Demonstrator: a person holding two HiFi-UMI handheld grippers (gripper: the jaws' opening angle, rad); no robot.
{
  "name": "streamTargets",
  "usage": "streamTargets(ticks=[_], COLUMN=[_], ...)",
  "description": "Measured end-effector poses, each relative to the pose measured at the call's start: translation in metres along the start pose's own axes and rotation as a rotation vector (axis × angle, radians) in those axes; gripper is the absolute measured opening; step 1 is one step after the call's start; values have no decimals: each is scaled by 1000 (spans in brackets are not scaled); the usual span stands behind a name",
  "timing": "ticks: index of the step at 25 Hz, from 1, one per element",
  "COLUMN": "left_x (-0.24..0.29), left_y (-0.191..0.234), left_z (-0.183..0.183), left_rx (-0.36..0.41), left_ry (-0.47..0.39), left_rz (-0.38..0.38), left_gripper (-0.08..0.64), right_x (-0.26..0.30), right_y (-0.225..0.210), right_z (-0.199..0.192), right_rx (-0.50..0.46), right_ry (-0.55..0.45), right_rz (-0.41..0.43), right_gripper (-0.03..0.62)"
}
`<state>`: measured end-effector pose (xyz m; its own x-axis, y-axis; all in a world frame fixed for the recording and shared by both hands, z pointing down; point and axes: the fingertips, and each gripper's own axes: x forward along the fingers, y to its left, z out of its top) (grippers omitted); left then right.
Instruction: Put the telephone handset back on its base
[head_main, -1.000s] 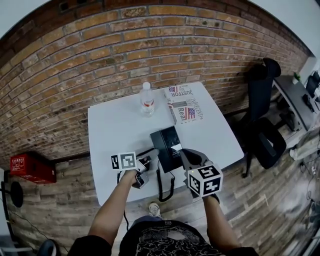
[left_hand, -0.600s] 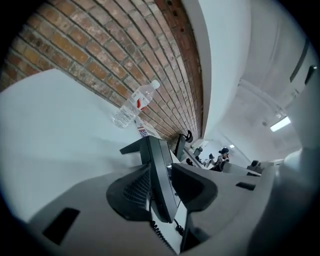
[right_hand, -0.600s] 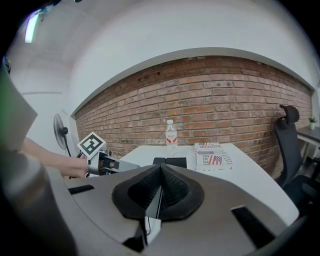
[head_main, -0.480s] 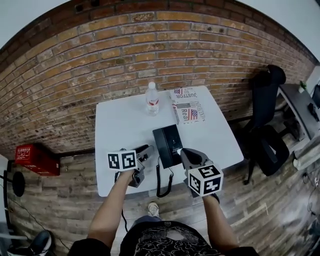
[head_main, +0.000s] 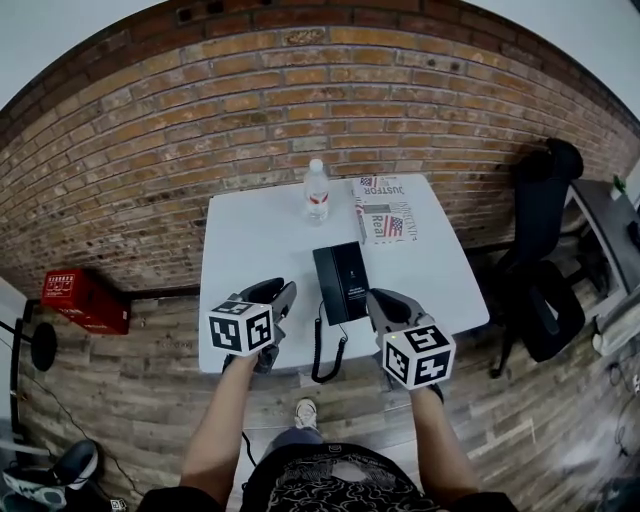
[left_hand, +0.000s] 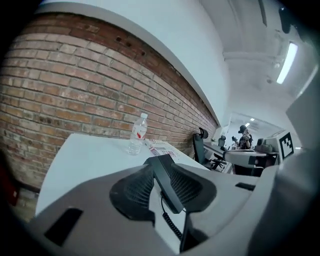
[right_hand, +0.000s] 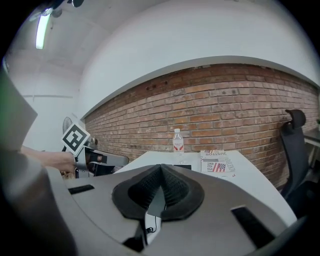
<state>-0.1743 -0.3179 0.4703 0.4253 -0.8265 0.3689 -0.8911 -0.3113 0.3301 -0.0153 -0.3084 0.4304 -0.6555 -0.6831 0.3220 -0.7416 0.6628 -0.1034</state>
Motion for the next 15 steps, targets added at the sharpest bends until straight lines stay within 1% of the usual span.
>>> streamTargets(ticks=[2, 6, 9, 13, 15], left_x=[-11, -36, -53, -70, -75], left_y=[-5, -14, -21, -33, -39], left_z=[4, 9, 11, 11, 11], left_rx=[39, 81, 122, 190, 201], left_ry=[-18, -61, -82, -115, -136], left_rz=[35, 96, 141, 184, 193], left_gripper=[98, 61, 47, 21, 17], right_x=[-6, -18, -25, -35, -38], right_y=[1, 3, 5, 8, 10], right_z=[1, 1, 2, 3, 4], right_rx=[-5, -21, -36, -67, -76], right_ry=[-6, -10, -15, -19, -22], right_rz=[4, 16, 22, 32, 39], right_gripper=[2, 2, 2, 2, 2])
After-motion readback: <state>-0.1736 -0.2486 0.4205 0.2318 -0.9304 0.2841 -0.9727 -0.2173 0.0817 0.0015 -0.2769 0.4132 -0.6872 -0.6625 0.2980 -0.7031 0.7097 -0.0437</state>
